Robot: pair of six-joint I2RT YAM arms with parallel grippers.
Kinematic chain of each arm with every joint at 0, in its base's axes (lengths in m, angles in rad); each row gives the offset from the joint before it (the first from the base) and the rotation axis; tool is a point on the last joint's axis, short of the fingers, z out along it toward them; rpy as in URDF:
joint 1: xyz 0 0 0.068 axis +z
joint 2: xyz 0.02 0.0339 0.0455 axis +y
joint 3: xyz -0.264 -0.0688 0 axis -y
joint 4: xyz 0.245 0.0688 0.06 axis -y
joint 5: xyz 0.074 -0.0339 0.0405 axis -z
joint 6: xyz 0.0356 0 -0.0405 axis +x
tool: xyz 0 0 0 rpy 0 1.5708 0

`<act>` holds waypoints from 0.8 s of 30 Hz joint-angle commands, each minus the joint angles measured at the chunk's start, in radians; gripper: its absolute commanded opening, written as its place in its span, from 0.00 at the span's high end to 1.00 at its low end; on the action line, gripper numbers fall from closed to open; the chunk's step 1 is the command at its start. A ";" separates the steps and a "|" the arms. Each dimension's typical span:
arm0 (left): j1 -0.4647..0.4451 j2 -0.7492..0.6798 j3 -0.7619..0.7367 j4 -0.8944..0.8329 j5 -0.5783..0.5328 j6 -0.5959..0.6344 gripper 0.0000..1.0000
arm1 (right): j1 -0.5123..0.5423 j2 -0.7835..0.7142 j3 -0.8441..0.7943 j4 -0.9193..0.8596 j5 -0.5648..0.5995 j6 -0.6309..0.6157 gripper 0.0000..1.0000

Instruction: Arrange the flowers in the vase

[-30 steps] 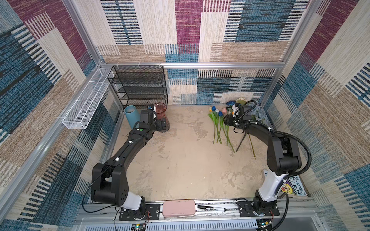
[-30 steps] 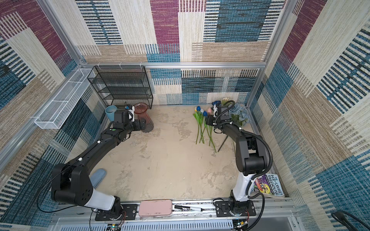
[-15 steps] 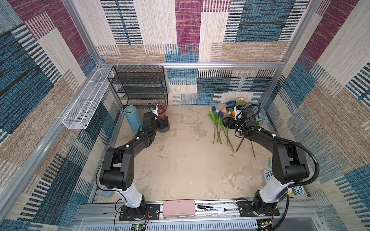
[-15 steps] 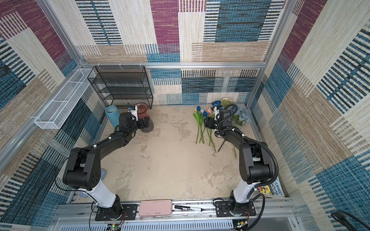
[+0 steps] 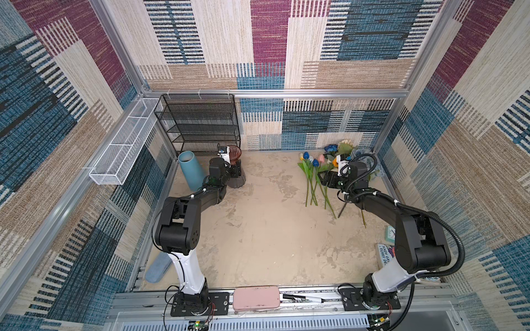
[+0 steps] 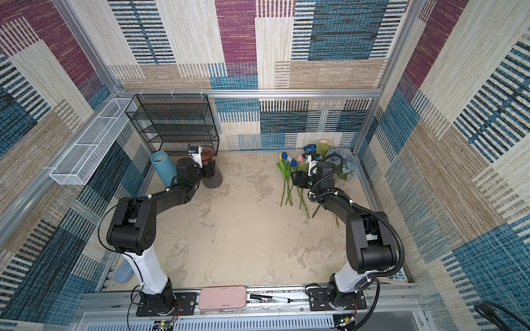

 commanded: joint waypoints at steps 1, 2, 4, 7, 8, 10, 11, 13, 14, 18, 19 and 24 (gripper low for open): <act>-0.001 0.010 0.009 0.038 0.025 0.016 0.33 | 0.002 -0.046 -0.047 0.085 0.022 0.028 0.17; -0.001 0.012 0.007 0.039 0.026 0.015 0.37 | 0.002 -0.057 -0.058 0.089 0.033 0.031 0.17; -0.001 0.012 0.004 0.038 0.032 0.018 0.42 | 0.002 -0.075 -0.068 0.074 0.066 0.030 0.17; -0.001 0.009 0.007 0.039 0.045 0.018 0.57 | 0.000 -0.085 -0.067 0.051 0.105 0.035 0.17; -0.001 0.008 0.010 0.033 0.053 0.018 0.62 | 0.000 -0.088 -0.067 0.048 0.113 0.037 0.17; -0.001 0.006 0.013 0.027 0.066 0.018 0.67 | -0.002 -0.091 -0.068 0.048 0.124 0.046 0.17; -0.001 0.005 0.013 0.024 0.076 0.018 0.70 | -0.004 -0.091 -0.067 0.047 0.125 0.050 0.17; -0.003 -0.002 0.012 0.017 0.093 0.017 0.80 | -0.007 -0.084 -0.060 0.048 0.124 0.053 0.17; -0.004 -0.007 0.011 0.014 0.101 0.014 0.82 | -0.007 -0.081 -0.057 0.046 0.125 0.055 0.17; -0.028 -0.048 -0.006 -0.015 0.151 -0.004 0.89 | -0.018 -0.047 -0.029 0.018 0.123 0.059 0.17; -0.043 -0.067 -0.021 -0.017 0.167 -0.013 0.91 | -0.021 -0.038 -0.023 0.014 0.123 0.062 0.18; -0.185 -0.151 -0.076 -0.046 0.177 0.015 0.92 | -0.026 0.080 0.079 -0.101 0.127 0.056 0.32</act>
